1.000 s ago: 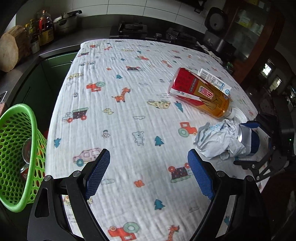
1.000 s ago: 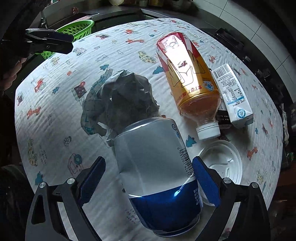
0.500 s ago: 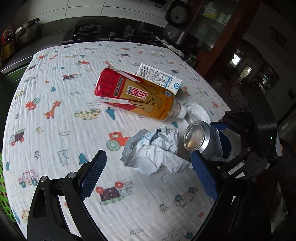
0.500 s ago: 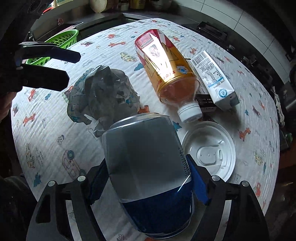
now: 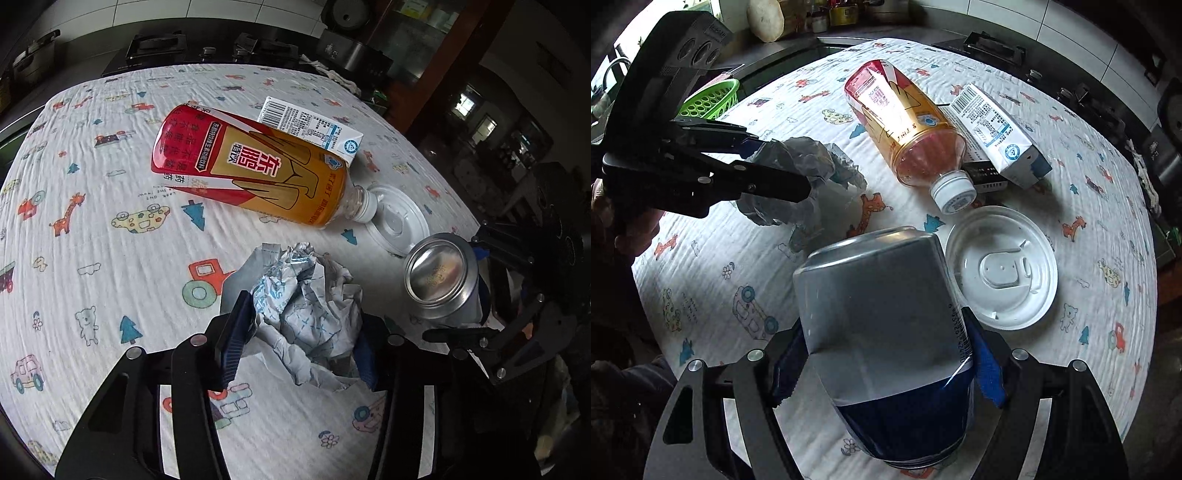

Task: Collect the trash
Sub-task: 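Grasp the crumpled foil with the left tool while the right tool grasps the silver-blue can, then drop the foil into the green basket with the left tool while the right tool drops the silver-blue can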

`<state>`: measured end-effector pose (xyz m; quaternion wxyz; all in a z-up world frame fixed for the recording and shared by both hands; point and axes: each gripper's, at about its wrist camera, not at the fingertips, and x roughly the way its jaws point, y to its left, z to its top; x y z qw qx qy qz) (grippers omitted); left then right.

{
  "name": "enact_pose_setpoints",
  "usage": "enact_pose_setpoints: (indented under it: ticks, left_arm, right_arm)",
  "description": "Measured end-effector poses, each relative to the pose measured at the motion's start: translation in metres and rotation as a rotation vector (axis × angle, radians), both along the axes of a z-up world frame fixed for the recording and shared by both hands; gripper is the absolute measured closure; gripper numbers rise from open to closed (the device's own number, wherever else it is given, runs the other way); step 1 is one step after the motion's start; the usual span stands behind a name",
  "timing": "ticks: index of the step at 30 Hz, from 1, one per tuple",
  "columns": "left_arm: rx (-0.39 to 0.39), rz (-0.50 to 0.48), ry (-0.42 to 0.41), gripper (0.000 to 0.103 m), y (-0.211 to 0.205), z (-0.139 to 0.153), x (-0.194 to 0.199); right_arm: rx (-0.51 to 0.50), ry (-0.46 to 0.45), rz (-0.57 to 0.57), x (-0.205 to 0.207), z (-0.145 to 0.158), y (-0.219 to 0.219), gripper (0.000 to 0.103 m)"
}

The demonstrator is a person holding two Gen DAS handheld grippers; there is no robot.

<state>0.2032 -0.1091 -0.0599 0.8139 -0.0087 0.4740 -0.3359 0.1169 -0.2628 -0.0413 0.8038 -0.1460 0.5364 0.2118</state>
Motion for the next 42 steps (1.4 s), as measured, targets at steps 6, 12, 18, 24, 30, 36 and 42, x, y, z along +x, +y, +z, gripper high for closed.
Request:
enact_pose_setpoints:
  ticks: [6,12,18,24,30,36,42]
  left_arm:
    - [-0.009,0.035,-0.041,0.065,0.032,0.013,-0.013]
    - [-0.028,0.142,-0.069,0.066,0.09,0.028,-0.021]
    - [-0.001,0.297,-0.136,0.066,0.171,0.051,-0.032]
    - [0.051,0.494,-0.163,0.066,0.273,0.064,-0.039]
    - [0.108,0.638,-0.104,0.065,0.348,0.049,-0.038]
    - [0.116,0.716,-0.034,0.058,0.388,0.019,-0.036]
    - [0.098,0.747,0.005,0.042,0.406,-0.001,-0.042]
  right_arm:
    - [0.04,-0.003,0.017,0.002,0.01,0.018,0.03]
    - [0.079,-0.019,0.064,0.01,0.022,0.054,0.03]
    - [0.117,-0.037,0.132,0.023,0.036,0.105,0.03]
    - [0.147,-0.042,0.203,0.04,0.045,0.164,0.03]
    - [0.183,-0.04,0.271,0.058,0.051,0.226,0.03]
    - [0.234,-0.022,0.304,0.083,0.053,0.281,0.031]
    - [0.277,-0.007,0.321,0.106,0.056,0.329,0.032]
